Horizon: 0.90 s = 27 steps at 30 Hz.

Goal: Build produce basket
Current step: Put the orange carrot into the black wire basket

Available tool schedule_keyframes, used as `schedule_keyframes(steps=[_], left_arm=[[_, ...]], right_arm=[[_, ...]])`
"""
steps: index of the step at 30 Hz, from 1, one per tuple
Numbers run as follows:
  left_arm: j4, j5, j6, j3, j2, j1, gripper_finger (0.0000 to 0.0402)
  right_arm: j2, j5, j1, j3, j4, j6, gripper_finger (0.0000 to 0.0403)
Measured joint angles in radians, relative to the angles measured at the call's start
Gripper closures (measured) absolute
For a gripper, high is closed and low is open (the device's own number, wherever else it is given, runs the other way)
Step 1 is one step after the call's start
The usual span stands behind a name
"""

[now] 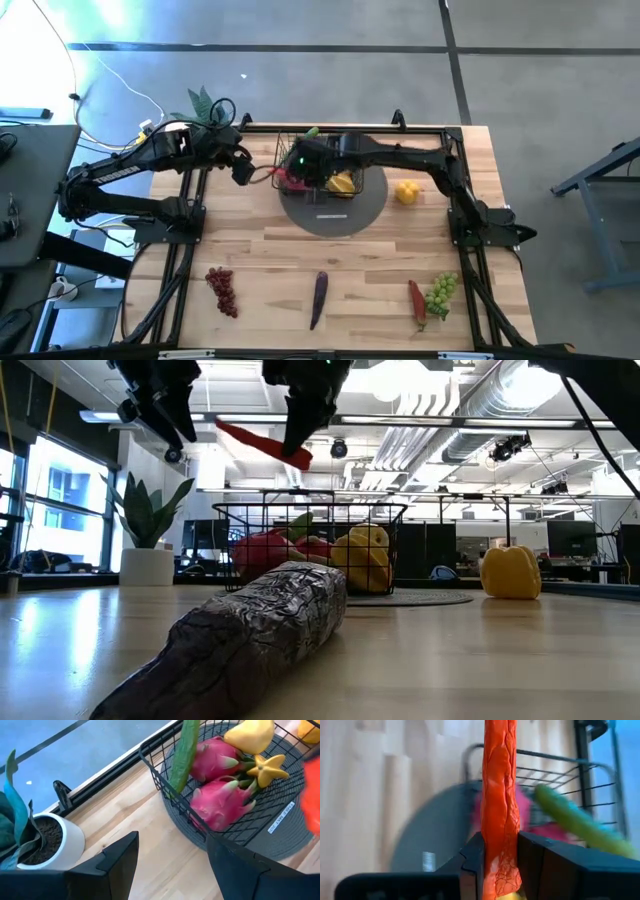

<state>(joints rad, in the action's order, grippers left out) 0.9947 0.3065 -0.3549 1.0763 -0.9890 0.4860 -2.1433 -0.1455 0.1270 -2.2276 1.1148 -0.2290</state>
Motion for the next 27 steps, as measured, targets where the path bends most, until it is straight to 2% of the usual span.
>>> schedule_keyframes(steps=[6,12,20,23,27], left_arm=[[0.0,-0.003,-0.04,0.0,0.0,0.007,0.0179],[0.0,-0.003,-0.083,0.0,0.0,0.007,0.0179],[0.0,-0.003,-0.091,0.0,0.0,0.007,0.0179],[-0.001,0.002,-0.091,0.0,0.0,0.007,0.0179],[-0.001,0.012,-0.091,0.0,0.0,0.007,0.0179]], right_arm=[[0.0,0.0,0.086,0.0,0.003,-0.222,0.034],[0.0,-0.057,0.159,0.0,-0.026,-0.308,0.0339],[-0.018,-0.047,0.22,0.0,-0.118,-0.599,0.0339],[-0.029,-0.036,0.227,0.0,-0.133,-0.667,0.0337],[-0.041,-0.035,0.227,0.0,-0.152,-0.678,0.0317]])
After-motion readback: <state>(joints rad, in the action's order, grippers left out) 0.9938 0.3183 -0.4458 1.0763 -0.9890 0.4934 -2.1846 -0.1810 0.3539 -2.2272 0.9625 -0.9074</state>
